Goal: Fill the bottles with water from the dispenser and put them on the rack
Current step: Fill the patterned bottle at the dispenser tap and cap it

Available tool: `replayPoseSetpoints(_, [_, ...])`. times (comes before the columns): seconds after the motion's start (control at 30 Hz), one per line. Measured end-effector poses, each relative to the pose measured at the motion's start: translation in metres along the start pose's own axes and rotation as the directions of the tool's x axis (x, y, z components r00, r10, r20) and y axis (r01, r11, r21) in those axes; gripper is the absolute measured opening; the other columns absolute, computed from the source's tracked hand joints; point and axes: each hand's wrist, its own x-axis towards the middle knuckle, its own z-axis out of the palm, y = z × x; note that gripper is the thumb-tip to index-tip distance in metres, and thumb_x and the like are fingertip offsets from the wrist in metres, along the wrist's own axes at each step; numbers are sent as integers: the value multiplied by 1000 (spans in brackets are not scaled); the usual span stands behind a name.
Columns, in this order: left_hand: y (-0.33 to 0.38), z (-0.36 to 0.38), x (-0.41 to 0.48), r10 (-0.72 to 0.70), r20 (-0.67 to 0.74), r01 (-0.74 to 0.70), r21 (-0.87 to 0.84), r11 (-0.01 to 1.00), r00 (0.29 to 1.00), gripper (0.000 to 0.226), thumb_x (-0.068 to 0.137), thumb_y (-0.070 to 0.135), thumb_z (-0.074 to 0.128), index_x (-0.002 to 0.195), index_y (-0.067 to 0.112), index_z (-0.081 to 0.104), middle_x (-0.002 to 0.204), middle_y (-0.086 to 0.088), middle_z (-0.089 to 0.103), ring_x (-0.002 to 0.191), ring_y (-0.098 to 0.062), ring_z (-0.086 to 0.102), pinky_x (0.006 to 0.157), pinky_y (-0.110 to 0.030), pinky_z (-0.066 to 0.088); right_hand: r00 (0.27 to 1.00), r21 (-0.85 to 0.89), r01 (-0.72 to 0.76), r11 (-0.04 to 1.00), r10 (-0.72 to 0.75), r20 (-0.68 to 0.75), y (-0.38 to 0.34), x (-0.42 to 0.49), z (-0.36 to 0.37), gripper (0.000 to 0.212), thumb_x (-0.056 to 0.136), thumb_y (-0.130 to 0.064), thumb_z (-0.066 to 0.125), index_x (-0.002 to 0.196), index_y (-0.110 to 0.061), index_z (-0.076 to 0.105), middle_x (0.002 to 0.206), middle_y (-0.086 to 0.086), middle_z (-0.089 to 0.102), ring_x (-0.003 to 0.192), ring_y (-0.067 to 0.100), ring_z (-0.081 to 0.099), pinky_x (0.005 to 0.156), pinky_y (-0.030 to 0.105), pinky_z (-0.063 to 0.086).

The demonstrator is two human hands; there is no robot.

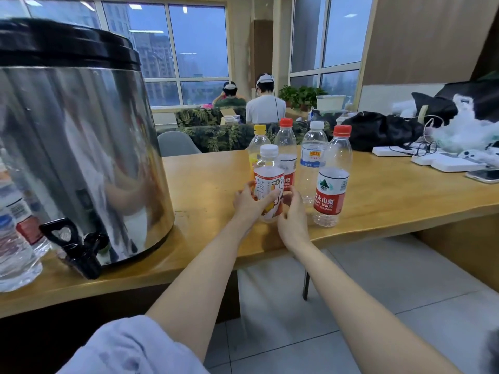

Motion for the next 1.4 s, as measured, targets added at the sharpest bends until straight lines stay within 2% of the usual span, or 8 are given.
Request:
replayPoseSetpoints(0.2, [0,-38,-38,77,-136,-82,-31,996,988,73,76,36,82,128,15,35,117,1,55,101,-14,56,87,-28,51,986,39,119,992,-122,110,-16,-22,1,48,91,10,45,132,-15,49,117,2,62,109,12,59,98,31,49])
replayPoseSetpoints(0.33, [-2,-75,-83,127,-226,-129,4,992,966,70,79,35,80,133,18,40,114,6,56,99,-12,58,77,-21,49,959,33,202,979,-204,199,-43,-44,5,17,104,-21,41,106,-19,58,84,-2,69,79,10,68,76,31,53])
replayPoseSetpoints(0.5, [-12,-109,-139,125,-300,-139,-26,990,946,71,70,24,85,128,19,44,110,5,63,103,-14,63,89,-35,55,947,-68,274,959,-257,195,-93,-75,12,54,100,-57,23,79,-23,59,65,1,66,63,17,65,71,44,54])
replayPoseSetpoints(0.67, [-17,-130,-198,207,-278,-212,10,977,938,70,68,21,88,120,34,42,103,18,59,94,4,59,75,-8,47,902,-242,419,875,-369,224,-138,-107,19,65,91,-65,13,58,-15,41,56,7,49,56,20,50,55,35,37])
replayPoseSetpoints(0.77, [-41,-138,-225,192,-306,-186,49,981,932,65,67,25,88,115,35,46,104,17,64,93,5,61,75,-12,50,886,-367,450,814,-355,300,-147,-122,30,67,95,-62,16,54,-15,38,58,4,47,60,21,46,53,32,27])
replayPoseSetpoints(1.03, [-101,-149,-247,251,-307,15,660,751,918,71,67,33,82,125,24,43,113,5,59,104,-19,57,88,-40,52,868,-715,460,526,-96,487,-134,-156,67,74,92,-73,17,57,-16,48,62,0,49,57,17,45,55,27,31])
replayPoseSetpoints(1.27, [-113,-181,-240,169,-103,-98,488,867,980,73,64,28,88,121,30,43,104,11,60,95,-11,61,82,-28,57,853,-638,506,580,-225,472,-126,-161,79,58,96,-45,30,50,-13,38,52,0,39,53,19,41,48,26,24])
replayPoseSetpoints(1.4, [-111,-189,-242,-1,62,-10,174,985,998,67,69,16,85,119,32,44,104,9,64,97,-10,65,87,-26,55,695,-549,718,429,-389,605,-133,-157,79,58,86,-55,9,51,-16,33,50,-3,33,47,14,32,45,27,18])
